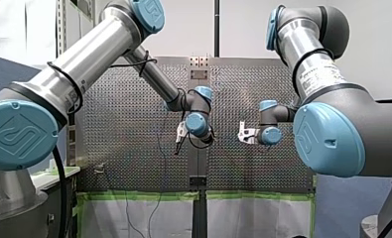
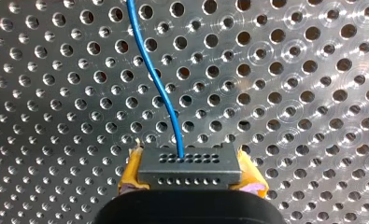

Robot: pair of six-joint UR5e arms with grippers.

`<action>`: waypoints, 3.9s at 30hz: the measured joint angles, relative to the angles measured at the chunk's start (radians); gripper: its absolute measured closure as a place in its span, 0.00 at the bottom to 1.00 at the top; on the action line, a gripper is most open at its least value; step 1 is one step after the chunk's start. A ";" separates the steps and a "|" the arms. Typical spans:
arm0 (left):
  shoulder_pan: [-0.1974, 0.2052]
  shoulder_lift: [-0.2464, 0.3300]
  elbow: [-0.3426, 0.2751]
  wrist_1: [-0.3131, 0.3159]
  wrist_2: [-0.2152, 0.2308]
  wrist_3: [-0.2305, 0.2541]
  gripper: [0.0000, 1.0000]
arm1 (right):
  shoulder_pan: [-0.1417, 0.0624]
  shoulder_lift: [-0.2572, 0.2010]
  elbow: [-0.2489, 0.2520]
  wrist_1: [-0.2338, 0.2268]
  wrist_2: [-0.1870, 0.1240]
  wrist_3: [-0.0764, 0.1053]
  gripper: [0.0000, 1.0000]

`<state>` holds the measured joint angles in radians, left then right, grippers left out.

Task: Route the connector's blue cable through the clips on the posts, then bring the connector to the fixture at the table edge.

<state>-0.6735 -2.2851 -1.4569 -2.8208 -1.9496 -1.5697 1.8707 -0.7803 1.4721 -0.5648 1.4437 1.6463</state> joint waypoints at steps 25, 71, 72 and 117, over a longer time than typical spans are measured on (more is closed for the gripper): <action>-0.033 0.008 -0.024 0.037 -0.018 -0.039 0.00 | 0.000 0.000 0.000 -0.002 0.000 0.000 1.00; -0.037 0.228 -0.244 0.192 -0.203 -0.166 0.00 | 0.006 0.002 0.000 0.000 -0.014 0.003 1.00; -0.038 0.236 -0.252 0.186 -0.211 -0.173 0.00 | 0.007 0.002 0.000 0.000 -0.015 0.003 1.00; -0.226 0.579 -0.619 0.380 -0.235 -0.180 0.00 | 0.018 0.002 0.000 -0.002 -0.034 0.008 1.00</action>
<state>-0.8993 -1.7060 -2.0756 -2.4412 -2.1847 -1.7496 1.8891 -0.7786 1.4720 -0.5664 1.4097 1.6539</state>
